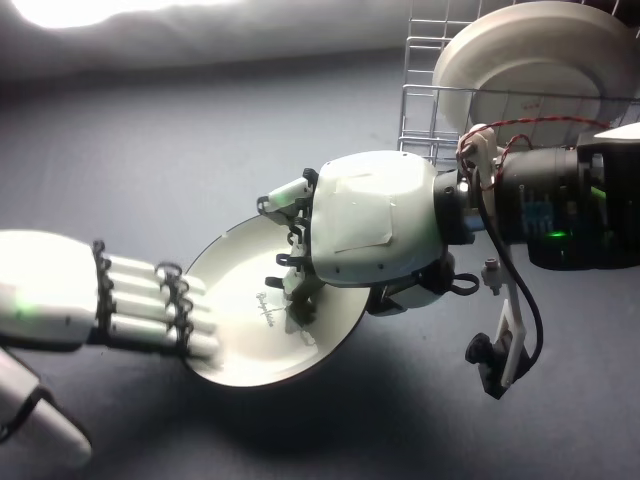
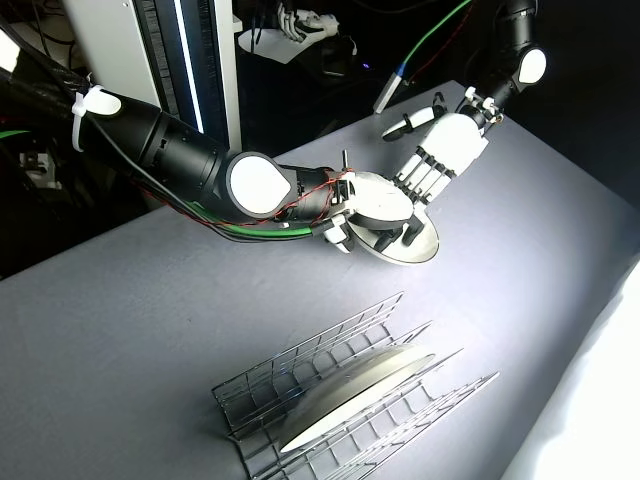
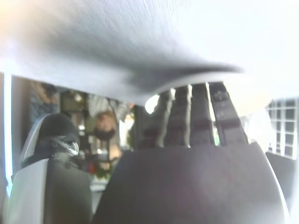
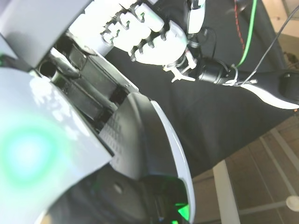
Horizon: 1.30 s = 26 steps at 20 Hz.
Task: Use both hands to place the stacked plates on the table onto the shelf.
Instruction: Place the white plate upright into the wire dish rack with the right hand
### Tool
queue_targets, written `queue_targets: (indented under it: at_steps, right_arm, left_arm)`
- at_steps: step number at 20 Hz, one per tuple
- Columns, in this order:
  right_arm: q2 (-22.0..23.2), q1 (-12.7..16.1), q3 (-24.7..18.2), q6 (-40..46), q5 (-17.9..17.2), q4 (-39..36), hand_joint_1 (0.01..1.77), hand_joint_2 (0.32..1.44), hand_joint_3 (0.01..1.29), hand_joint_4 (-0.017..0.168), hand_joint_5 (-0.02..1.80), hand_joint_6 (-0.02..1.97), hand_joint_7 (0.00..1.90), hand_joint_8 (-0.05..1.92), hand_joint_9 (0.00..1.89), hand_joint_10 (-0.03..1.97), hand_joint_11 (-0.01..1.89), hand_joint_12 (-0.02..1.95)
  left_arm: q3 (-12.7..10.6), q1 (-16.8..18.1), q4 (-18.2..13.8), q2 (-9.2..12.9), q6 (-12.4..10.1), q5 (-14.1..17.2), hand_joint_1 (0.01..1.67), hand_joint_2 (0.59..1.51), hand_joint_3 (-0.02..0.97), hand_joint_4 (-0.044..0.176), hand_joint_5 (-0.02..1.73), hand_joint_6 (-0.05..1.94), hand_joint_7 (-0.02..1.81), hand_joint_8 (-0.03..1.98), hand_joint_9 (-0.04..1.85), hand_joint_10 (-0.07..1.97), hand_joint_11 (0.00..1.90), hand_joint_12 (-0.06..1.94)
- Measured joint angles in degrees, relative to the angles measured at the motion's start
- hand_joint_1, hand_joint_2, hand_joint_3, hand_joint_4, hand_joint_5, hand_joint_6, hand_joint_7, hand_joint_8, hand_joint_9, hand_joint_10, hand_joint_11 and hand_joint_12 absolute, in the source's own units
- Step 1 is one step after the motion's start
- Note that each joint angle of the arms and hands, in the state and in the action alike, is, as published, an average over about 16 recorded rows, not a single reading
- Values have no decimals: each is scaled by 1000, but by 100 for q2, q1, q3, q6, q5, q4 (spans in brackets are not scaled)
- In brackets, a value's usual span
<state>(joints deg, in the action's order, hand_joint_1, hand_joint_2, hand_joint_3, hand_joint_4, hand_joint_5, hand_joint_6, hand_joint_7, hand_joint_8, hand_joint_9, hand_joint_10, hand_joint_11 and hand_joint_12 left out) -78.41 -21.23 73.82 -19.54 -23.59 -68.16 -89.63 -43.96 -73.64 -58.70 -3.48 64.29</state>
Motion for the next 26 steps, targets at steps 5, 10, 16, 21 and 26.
queue_targets:
  at_steps: [5,10,16,21,26]
  right_arm:
    - [107,11,-83,-8,-95,146,1265,930,14,-10,871,124,1042,523,923,1097,383,1357]
    - [311,48,-243,-18,-199,496,1281,930,14,-9,908,300,1086,747,914,1096,406,1354]
    - [648,150,-551,-28,-337,1169,1314,934,14,-5,989,546,1131,762,927,1079,474,1333]
    - [932,256,-804,-31,-448,1767,1340,938,14,-1,1038,724,1145,728,938,1067,526,1306]
    - [1201,357,-1055,-42,-513,2359,1360,942,14,0,1056,753,1152,699,953,1055,569,1284]
  left_arm:
    - [119,517,-53,244,-350,-47,14,1124,9,-2,9,14,18,-2,17,9,17,2]
    - [369,996,-68,609,-579,-183,14,1127,9,-3,15,19,18,-2,19,9,18,7]
    - [708,1345,-169,1116,-667,-426,14,1130,9,-3,20,19,18,-2,22,9,19,7]
    - [885,1491,-247,1495,-670,-588,14,1133,9,-3,21,19,18,-3,22,9,19,7]
    - [963,1567,-325,1758,-671,-644,14,1135,9,-3,22,19,19,-3,22,9,18,7]
